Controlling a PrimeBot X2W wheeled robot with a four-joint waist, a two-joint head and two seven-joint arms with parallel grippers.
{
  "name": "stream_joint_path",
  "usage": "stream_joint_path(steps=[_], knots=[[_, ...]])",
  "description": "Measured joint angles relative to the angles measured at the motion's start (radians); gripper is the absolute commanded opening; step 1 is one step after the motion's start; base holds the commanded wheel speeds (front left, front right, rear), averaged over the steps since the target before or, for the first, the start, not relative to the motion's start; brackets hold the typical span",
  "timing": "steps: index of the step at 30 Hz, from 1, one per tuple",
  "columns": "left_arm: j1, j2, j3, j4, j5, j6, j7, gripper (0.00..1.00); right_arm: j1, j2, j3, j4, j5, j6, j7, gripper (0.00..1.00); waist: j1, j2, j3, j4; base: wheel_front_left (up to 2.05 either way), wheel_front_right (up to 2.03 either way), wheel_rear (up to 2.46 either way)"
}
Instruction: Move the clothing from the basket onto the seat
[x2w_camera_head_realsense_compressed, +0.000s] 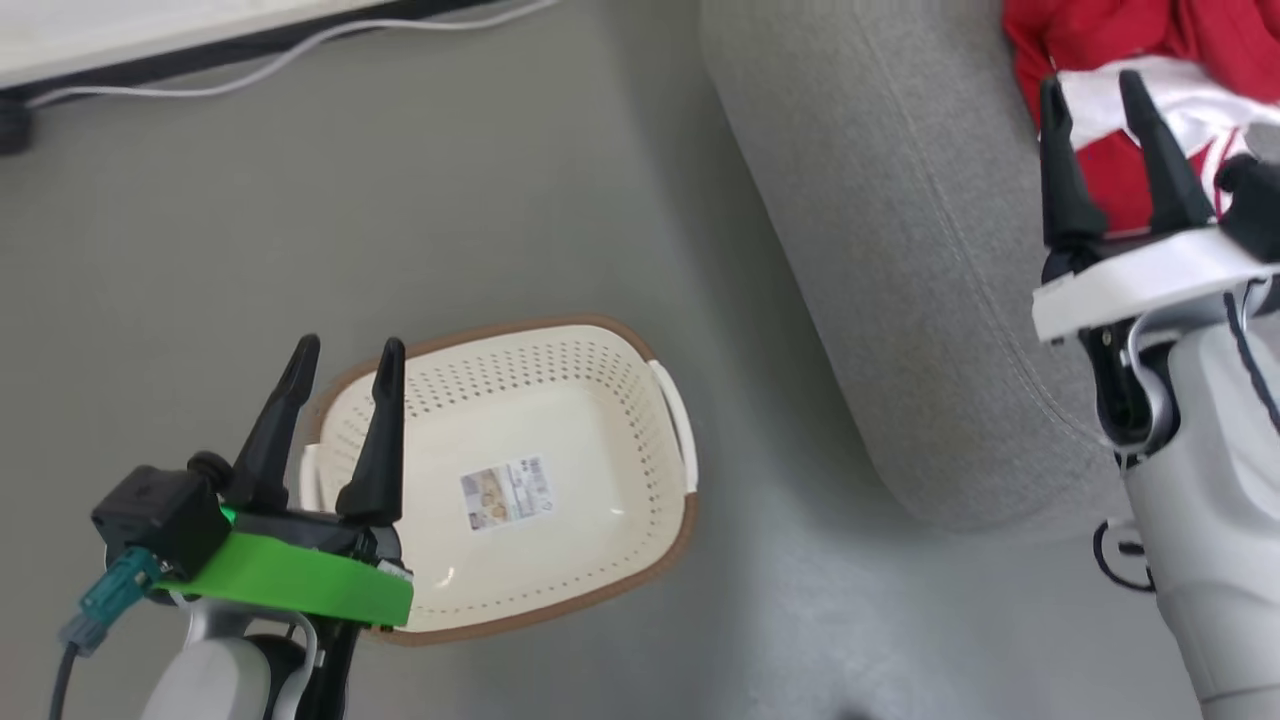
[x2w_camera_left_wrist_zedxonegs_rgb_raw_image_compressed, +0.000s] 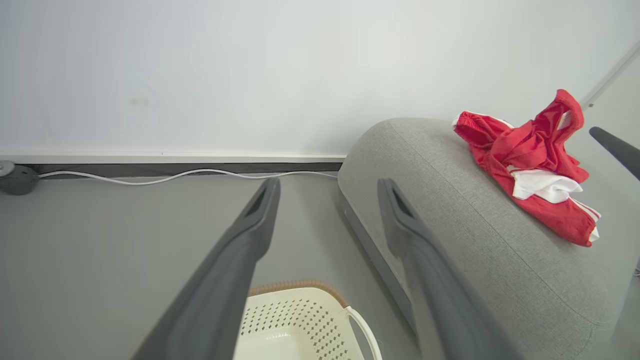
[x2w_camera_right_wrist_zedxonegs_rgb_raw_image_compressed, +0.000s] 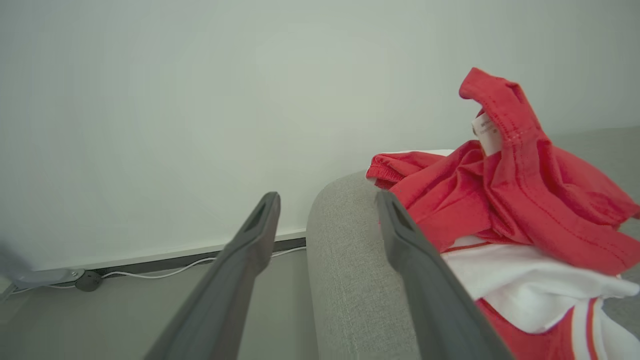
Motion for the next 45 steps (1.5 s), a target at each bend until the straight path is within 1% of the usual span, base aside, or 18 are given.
stream_joint_path(steps=[6, 11, 15, 18, 21, 29, 32, 45], knots=[[0.030, -0.015, -0.013, 0.090, -0.005, 0.000, -0.024, 1.00, 0.117, -0.006, 0.001, -0.015, -0.046, -0.005, 0.000, 1.00, 0.0000, 0.0000, -0.080, 0.080, 0.00, 0.00, 0.00], [0.050, -0.020, -0.031, 0.158, -0.005, -0.003, -0.033, 1.00, 0.221, -0.004, -0.019, -0.035, -0.060, -0.037, 0.000, 1.00, 0.0000, 0.0000, -0.148, 0.148, 0.00, 0.00, 0.00], [0.076, -0.017, -0.016, 0.201, -0.004, -0.001, -0.039, 1.00, 0.299, 0.027, -0.019, -0.042, -0.062, -0.046, 0.000, 1.00, 0.0000, 0.0000, -0.209, 0.196, 0.00, 0.00, 0.00], [0.108, 0.000, 0.008, 0.228, -0.001, 0.013, -0.047, 1.00, 0.346, 0.051, -0.008, -0.043, -0.066, -0.046, 0.000, 1.00, 0.0000, 0.0000, -0.258, 0.224, 0.00, 0.00, 0.00], [0.143, 0.002, 0.017, 0.240, -0.002, 0.024, -0.048, 1.00, 0.390, 0.059, 0.007, -0.049, -0.082, -0.046, 0.000, 1.00, 0.0000, 0.0000, -0.307, 0.245, 0.00, 0.00, 0.00], [0.183, 0.006, 0.027, 0.242, -0.003, 0.033, -0.051, 1.00, 0.462, 0.069, 0.029, -0.079, -0.095, -0.048, 0.001, 1.00, 0.0000, 0.0000, -0.411, 0.287, 0.00, 0.00, 0.00], [0.194, 0.012, 0.030, 0.244, -0.003, 0.035, -0.051, 1.00, 0.480, 0.073, 0.037, -0.091, -0.101, -0.055, 0.001, 1.00, -0.0001, 0.0000, -0.433, 0.298, 0.00, 0.00, 0.00], [0.205, 0.017, 0.030, 0.244, -0.002, 0.042, -0.054, 1.00, 0.521, 0.087, 0.049, -0.123, -0.104, -0.056, 0.001, 1.00, 0.0000, 0.0000, -0.445, 0.302, 0.00, 0.00, 0.00]])
